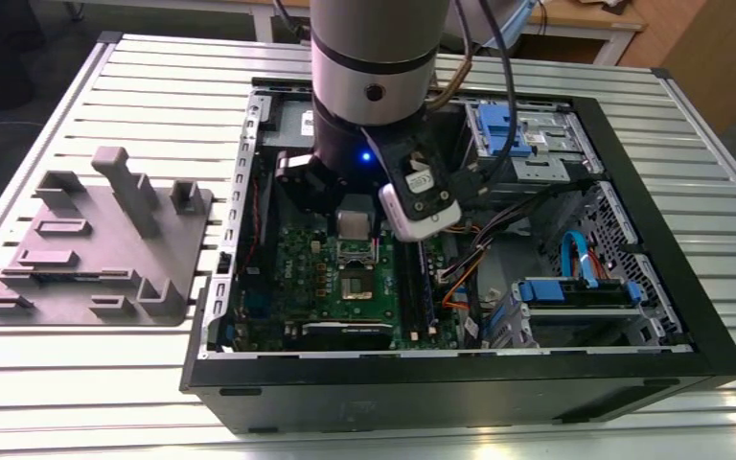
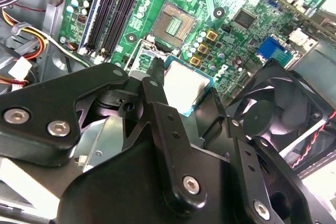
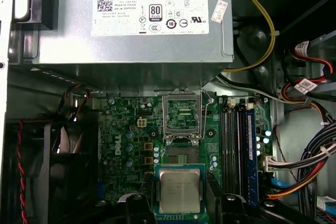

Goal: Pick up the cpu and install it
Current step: 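Pick up the cpu and move it towards the insertion slot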

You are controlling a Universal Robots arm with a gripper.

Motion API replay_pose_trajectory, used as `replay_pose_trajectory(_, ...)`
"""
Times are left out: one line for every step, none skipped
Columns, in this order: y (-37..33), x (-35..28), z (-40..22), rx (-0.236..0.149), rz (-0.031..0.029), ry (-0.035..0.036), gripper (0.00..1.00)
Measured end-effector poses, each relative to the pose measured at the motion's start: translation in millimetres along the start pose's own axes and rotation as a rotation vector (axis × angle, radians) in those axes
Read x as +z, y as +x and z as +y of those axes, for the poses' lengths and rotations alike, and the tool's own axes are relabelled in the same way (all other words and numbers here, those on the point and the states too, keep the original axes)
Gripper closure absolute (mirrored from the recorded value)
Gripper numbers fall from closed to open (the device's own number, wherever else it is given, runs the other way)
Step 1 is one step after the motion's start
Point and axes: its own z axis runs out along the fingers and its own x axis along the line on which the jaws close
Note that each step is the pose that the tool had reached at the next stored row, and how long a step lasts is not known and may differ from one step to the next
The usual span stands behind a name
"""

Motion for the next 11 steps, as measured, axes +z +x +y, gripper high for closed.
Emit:
replay_pose_trajectory(0.0,0.5,0.0,0.000,0.0000,0.0000,0.53)
replay_pose_trajectory(0.0,1.0,-0.1,0.000,0.0000,0.0000,0.53)
replay_pose_trajectory(0.0,1.6,-0.1,0.000,0.0000,0.0000,0.53)
replay_pose_trajectory(0.0,2.1,-0.2,0.000,0.0000,-0.0001,0.53)
replay_pose_trajectory(0.0,2.6,-0.2,0.000,0.0000,0.0000,0.53)
replay_pose_trajectory(0.0,3.1,-0.3,0.000,0.0000,0.0000,0.53)
replay_pose_trajectory(0.0,3.6,-0.3,0.000,0.0000,0.0000,0.53)
replay_pose_trajectory(0.0,4.1,-0.4,0.000,0.0000,0.0000,0.53)
replay_pose_trajectory(0.0,4.6,-0.4,0.000,0.0000,0.0000,0.53)
replay_pose_trajectory(0.0,5.0,-0.4,0.000,0.0000,0.0000,0.53)
replay_pose_trajectory(0.0,5.4,-0.5,0.000,0.0000,0.0000,0.53)
